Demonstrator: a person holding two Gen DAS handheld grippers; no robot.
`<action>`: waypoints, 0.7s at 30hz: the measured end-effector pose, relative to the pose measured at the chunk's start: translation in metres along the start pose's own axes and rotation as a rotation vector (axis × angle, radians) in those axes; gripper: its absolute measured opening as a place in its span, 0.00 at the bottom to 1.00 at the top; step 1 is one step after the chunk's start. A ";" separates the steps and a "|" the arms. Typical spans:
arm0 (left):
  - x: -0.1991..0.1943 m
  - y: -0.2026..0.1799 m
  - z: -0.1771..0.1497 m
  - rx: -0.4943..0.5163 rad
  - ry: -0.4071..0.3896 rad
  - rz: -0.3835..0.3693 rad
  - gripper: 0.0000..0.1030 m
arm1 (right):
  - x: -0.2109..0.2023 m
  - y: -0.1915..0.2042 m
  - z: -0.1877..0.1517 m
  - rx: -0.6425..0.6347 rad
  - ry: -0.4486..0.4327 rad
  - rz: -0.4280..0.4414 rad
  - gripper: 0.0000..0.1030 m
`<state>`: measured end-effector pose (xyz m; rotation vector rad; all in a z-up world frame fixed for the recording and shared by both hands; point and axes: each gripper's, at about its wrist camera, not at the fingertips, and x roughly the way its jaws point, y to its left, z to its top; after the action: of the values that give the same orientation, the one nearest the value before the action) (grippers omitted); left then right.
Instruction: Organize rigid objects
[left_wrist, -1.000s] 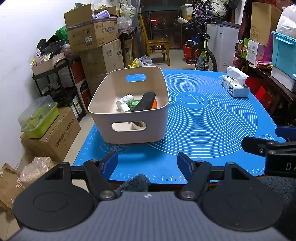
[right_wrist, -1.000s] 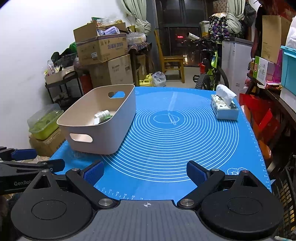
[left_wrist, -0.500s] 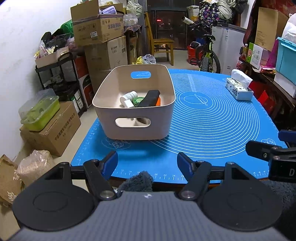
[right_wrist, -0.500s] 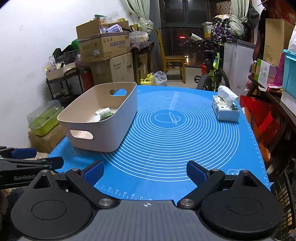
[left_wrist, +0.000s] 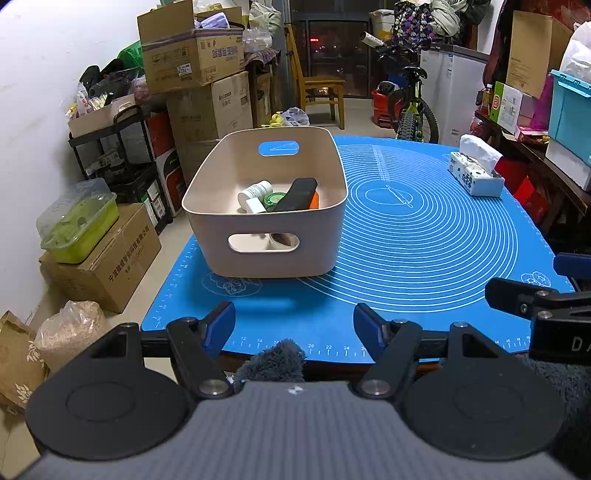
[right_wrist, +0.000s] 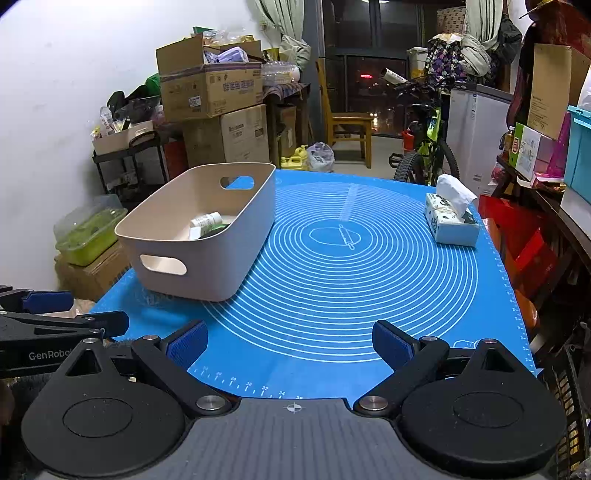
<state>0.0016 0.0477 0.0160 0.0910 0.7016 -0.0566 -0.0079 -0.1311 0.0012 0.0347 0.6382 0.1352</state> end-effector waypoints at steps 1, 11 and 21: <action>0.000 0.000 0.000 0.000 0.000 0.000 0.69 | 0.000 0.000 0.000 0.000 0.001 0.001 0.93; 0.000 0.000 0.000 0.004 0.000 -0.001 0.69 | 0.001 0.001 -0.001 -0.005 0.002 0.001 0.93; 0.001 -0.003 -0.001 0.012 0.001 0.001 0.69 | 0.001 0.001 -0.001 -0.007 0.001 0.001 0.93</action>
<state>0.0018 0.0448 0.0143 0.1029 0.7019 -0.0599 -0.0078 -0.1303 0.0004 0.0287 0.6383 0.1386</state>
